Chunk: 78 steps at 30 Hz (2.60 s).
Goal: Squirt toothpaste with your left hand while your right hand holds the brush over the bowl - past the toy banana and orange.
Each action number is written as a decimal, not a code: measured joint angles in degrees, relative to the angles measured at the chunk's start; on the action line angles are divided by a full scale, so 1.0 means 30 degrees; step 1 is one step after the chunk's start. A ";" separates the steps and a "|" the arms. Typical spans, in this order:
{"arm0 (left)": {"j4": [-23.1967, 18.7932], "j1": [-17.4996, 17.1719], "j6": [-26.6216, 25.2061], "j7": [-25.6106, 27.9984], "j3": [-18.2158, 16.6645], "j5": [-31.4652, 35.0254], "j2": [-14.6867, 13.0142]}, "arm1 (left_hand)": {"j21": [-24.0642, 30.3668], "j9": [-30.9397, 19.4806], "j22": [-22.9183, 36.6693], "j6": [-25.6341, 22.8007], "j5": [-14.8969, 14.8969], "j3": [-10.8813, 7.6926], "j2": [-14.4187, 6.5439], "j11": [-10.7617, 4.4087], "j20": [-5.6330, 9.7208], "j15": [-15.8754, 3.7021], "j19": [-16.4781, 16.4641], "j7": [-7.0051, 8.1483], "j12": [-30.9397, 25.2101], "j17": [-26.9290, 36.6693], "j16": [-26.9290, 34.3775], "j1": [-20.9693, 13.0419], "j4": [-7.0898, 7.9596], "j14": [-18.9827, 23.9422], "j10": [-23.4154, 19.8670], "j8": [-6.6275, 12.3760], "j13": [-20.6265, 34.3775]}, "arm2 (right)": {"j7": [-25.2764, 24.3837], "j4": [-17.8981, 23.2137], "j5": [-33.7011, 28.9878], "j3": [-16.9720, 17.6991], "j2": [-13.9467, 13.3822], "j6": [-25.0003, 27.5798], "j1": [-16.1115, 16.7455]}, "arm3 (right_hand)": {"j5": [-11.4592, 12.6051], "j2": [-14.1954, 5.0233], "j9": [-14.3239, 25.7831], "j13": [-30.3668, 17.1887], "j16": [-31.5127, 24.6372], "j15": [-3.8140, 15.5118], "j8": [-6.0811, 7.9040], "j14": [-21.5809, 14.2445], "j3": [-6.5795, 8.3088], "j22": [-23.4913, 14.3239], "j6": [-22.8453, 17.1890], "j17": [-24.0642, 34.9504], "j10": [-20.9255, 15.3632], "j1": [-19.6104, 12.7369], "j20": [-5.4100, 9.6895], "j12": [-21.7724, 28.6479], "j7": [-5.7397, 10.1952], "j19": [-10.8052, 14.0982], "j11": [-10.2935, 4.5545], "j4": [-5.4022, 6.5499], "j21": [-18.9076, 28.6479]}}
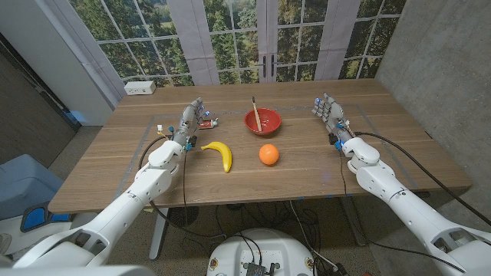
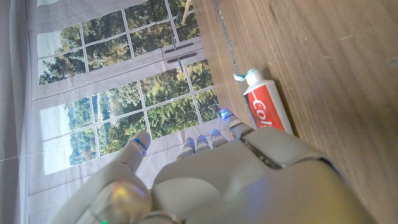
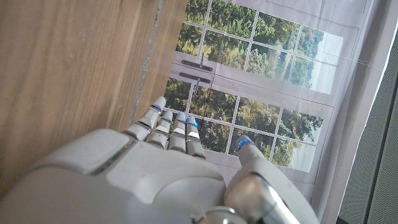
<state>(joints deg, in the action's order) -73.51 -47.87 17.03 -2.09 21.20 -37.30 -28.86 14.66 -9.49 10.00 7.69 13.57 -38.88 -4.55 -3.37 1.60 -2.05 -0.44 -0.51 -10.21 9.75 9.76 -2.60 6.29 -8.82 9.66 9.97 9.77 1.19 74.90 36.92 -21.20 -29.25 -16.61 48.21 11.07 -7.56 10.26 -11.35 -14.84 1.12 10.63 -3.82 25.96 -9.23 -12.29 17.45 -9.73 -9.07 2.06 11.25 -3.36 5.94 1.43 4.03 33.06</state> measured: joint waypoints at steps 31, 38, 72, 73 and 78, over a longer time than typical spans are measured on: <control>0.0620 0.0224 0.0520 -0.0274 -0.0001 -0.0033 0.0251 | -0.0001 0.0005 0.0004 -0.0245 -0.0001 -0.0093 0.0003 -0.0003 0.0149 -0.0065 -0.0175 0.0241 -0.0133 -0.0051 0.0074 0.0003 -0.0052 0.0070 -0.0150 0.0146 -0.0004 | -0.1906 0.1811 -0.2143 -0.0434 -0.0586 0.0444 0.0001 | 0.0000 -0.0252 0.0005 0.0005 -0.0146 -0.0374 -0.0001 -0.0506 0.0258 0.0006 -0.0235 -0.0146 -0.0481 -0.0505 -0.0075 0.0074 -0.0239 0.0481 0.0206 -0.0691 -0.0299; 0.0679 0.0258 0.0575 -0.0267 0.0021 0.0010 0.0284 | -0.0001 0.0005 0.0004 -0.0349 -0.0002 -0.0093 0.0003 0.0102 0.0056 -0.0072 -0.0281 0.0344 -0.0132 -0.0050 0.0074 0.0003 -0.0052 0.0076 -0.0253 0.0145 -0.0005 | -0.2515 0.2224 -0.2975 -0.0515 -0.0724 0.0704 0.0025 | 0.0000 -0.0127 0.0003 0.0006 -0.0146 -0.0374 0.0149 -0.0506 0.0231 0.0007 -0.0410 -0.0146 -0.0480 -0.0926 -0.0071 0.0074 -0.0273 0.0614 0.0206 -0.0822 -0.0299; 0.0853 0.0189 0.0873 -0.0618 -0.0029 -0.0045 0.0227 | -0.0156 0.0009 0.0001 -0.0347 -0.0003 -0.0170 0.0004 0.0102 0.0151 0.0034 -0.0375 0.0341 -0.0130 -0.0047 0.0073 0.0004 -0.0132 0.0180 -0.0250 0.0144 -0.0009 | -0.4062 0.6008 -0.6438 -0.1482 -0.1972 0.3352 -0.0398 | -0.0087 -0.0326 0.0000 0.0009 -0.0283 -0.0477 0.0149 -0.0818 0.0238 0.0010 -0.0542 -0.0229 -0.0580 -0.0982 -0.0205 0.0074 -0.0341 0.1025 0.0310 -0.1353 -0.0595; 0.0891 0.0197 0.0898 -0.0650 -0.0032 -0.0059 0.0241 | -0.0156 0.0009 0.0001 -0.0347 -0.0003 -0.0170 0.0005 0.0103 0.0150 0.0034 -0.0376 0.0341 -0.0130 -0.0046 0.0073 0.0004 -0.0132 0.0180 -0.0250 0.0144 -0.0009 | -0.4076 0.6077 -0.6527 -0.1526 -0.1989 0.3438 -0.0447 | -0.0087 -0.0326 0.0001 0.0009 -0.0283 -0.0477 0.0149 -0.0818 0.0284 0.0010 -0.0542 -0.0229 -0.0632 -0.0982 -0.0143 0.0074 -0.0341 0.1088 0.0258 -0.1400 -0.0595; 0.1076 0.0246 0.1008 -0.0788 -0.0043 -0.0117 0.0303 | -0.0155 0.0009 0.0000 -0.0347 -0.0003 -0.0170 0.0005 0.0102 0.0150 0.0034 -0.0375 0.0341 -0.0130 -0.0047 0.0073 0.0004 -0.0132 0.0179 -0.0249 0.0144 -0.0010 | -0.4122 0.6397 -0.7056 -0.1721 -0.2055 0.3913 -0.0661 | -0.0094 -0.0528 0.0000 0.0010 -0.0283 -0.0477 0.0149 -0.0817 0.0366 0.0010 -0.0610 -0.0229 -0.0790 -0.1184 -0.0148 0.0074 -0.0410 0.1096 0.0308 -0.1481 -0.0743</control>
<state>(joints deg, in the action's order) -70.28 -47.13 20.06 -4.45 21.07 -37.65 -27.95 14.19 -9.47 10.01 6.65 13.56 -39.39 -4.54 -3.06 2.05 -1.95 -1.57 0.52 -10.59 9.61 9.98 -2.59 5.90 -8.28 8.91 10.41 9.74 -11.17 94.10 15.75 -26.36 -35.41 -4.87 46.22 10.78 -9.14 10.26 -11.32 -15.69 -0.31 11.07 -6.27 27.05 -9.20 -14.12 16.76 -12.10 -12.62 1.61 11.47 -4.59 9.23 2.35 -0.41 30.83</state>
